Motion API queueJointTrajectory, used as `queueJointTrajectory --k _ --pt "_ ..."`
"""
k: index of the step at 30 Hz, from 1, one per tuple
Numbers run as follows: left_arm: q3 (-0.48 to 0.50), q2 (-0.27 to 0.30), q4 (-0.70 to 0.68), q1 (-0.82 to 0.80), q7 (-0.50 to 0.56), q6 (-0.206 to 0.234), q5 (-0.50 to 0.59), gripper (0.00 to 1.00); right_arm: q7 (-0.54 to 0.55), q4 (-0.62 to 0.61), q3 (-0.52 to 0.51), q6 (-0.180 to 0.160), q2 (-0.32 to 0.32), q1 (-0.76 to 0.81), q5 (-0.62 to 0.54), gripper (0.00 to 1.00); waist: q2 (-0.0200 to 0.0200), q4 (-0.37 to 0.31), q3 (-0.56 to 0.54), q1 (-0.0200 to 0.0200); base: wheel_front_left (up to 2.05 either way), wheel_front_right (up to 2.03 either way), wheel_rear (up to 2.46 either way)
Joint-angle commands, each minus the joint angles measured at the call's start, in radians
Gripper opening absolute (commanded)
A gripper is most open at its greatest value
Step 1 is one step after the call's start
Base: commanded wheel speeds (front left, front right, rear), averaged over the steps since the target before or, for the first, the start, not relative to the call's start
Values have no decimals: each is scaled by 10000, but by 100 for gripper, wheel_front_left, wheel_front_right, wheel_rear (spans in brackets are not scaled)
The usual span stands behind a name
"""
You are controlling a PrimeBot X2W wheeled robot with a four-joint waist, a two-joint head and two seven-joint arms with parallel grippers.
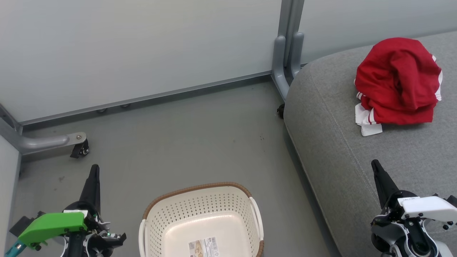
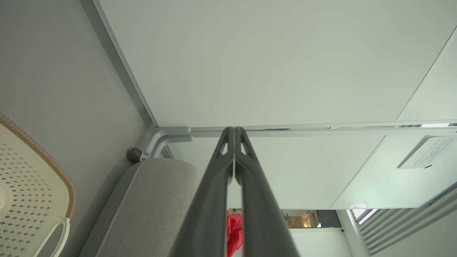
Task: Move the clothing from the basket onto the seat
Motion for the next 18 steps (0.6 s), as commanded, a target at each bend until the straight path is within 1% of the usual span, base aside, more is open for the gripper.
queueJointTrajectory --k 1,18 --pt "29 1 -18 -106 44 -41 -19 0 44 25 -32 -10 -48 -92 40 0 99 1 0 0 0 0 0" --pt "25 2 -20 -105 41 -41 -21 0 43 24 -41 -10 -39 -92 27 0 99 1 0 0 0 0 0"
